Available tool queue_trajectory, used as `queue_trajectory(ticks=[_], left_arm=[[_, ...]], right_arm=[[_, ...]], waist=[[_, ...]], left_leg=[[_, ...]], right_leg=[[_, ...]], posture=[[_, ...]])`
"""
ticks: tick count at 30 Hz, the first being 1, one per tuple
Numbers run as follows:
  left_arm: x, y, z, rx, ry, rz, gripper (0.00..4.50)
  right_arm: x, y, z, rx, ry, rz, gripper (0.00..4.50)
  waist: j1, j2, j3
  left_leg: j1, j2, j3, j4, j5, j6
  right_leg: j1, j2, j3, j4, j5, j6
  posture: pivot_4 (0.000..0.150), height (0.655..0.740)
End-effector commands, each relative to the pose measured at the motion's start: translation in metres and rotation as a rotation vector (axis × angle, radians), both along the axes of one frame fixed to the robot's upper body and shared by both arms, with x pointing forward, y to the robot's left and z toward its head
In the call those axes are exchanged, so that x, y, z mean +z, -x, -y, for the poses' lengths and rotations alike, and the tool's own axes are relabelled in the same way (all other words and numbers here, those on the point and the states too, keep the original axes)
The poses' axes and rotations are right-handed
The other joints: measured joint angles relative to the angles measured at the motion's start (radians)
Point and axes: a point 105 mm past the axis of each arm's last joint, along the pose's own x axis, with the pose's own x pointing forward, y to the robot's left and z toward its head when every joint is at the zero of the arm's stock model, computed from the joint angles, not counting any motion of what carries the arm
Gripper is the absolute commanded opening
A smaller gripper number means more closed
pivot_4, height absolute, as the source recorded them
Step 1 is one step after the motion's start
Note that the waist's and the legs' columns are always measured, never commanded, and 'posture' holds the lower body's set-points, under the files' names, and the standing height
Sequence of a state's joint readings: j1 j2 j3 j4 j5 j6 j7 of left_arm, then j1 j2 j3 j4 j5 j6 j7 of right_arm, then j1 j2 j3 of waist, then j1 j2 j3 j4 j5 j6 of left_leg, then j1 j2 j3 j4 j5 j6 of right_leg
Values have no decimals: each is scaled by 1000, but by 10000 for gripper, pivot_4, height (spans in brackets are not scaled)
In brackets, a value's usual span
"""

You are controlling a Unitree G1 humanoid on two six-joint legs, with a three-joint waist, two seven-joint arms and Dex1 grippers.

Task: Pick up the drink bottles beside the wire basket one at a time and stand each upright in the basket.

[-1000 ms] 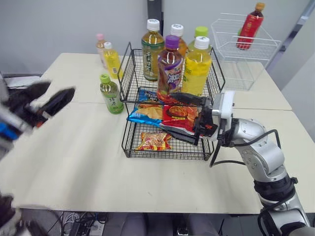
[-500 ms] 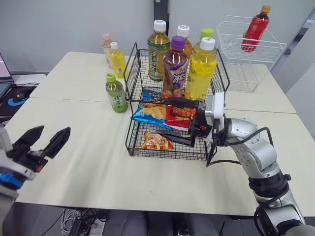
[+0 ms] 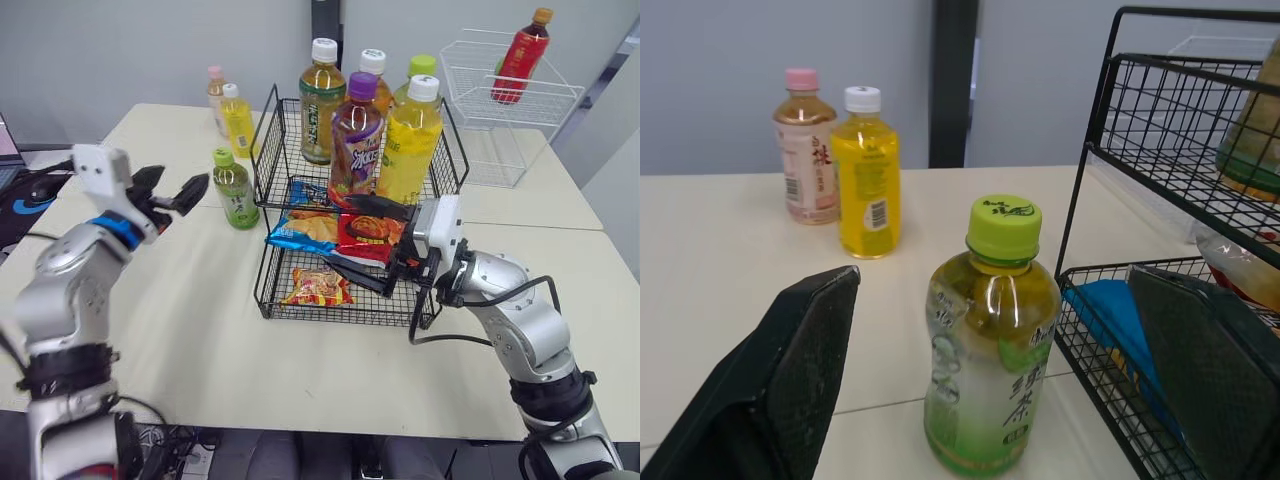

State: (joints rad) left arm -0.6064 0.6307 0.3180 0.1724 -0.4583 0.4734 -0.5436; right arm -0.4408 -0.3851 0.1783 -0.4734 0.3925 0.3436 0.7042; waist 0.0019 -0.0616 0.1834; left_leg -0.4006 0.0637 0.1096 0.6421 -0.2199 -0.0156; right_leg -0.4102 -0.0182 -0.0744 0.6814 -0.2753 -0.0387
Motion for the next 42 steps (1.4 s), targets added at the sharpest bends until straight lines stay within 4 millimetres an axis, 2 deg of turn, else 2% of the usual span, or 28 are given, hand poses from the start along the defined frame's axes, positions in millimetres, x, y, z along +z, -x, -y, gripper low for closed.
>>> queue_trajectory(ticks=[1,5,10,13,21,26,31,38,42], left_arm=[[9,-21,9,-5,-46,37,44591],[14,-42,22,-24,-85,38,44591],[15,-62,25,-1,-138,10,44591],[11,-67,22,18,-167,-15,38330],[4,-68,11,38,-166,-55,13724],[7,-63,1,52,-162,-43,13685],[39,-48,-6,12,-164,65,13685],[110,-6,-12,-56,-171,198,13684],[164,19,6,-147,-152,284,13684]], right_arm=[[12,8,6,-38,-17,56,45000],[12,9,9,-69,-16,56,45000],[10,10,11,-85,-11,57,45000],[10,11,12,-92,-8,59,45000],[10,11,13,-94,-9,61,45000],[10,10,11,-78,-11,60,45000],[18,10,11,-62,-57,84,45000],[44,9,15,-70,-158,202,45000],[49,12,14,-43,-183,224,45000]], waist=[[-4,0,0],[-6,0,0],[-5,0,0],[-6,0,0],[-7,0,0],[-13,0,0],[-34,0,0],[-30,-1,1],[-15,-2,1]], left_leg=[[0,0,0,0,0,0],[0,0,0,0,0,0],[0,0,0,0,0,0],[0,0,0,0,0,0],[0,0,1,0,0,0],[0,0,1,0,0,0],[0,0,1,0,1,-1],[-9,1,0,2,3,-5],[-12,-1,-1,3,3,-5]], right_leg=[[0,0,0,0,0,0],[-1,0,0,0,0,0],[-1,0,0,0,0,0],[-1,0,0,0,0,0],[-1,0,0,1,0,0],[-1,0,0,1,0,0],[-1,0,0,1,0,0],[-10,1,-1,2,0,0],[-11,0,-1,1,1,0]], posture=[[1500,7400],[1500,7400],[1500,7400],[1500,7400],[1500,7400],[1500,7400],[1500,7400],[1500,7400],[1500,7400]])
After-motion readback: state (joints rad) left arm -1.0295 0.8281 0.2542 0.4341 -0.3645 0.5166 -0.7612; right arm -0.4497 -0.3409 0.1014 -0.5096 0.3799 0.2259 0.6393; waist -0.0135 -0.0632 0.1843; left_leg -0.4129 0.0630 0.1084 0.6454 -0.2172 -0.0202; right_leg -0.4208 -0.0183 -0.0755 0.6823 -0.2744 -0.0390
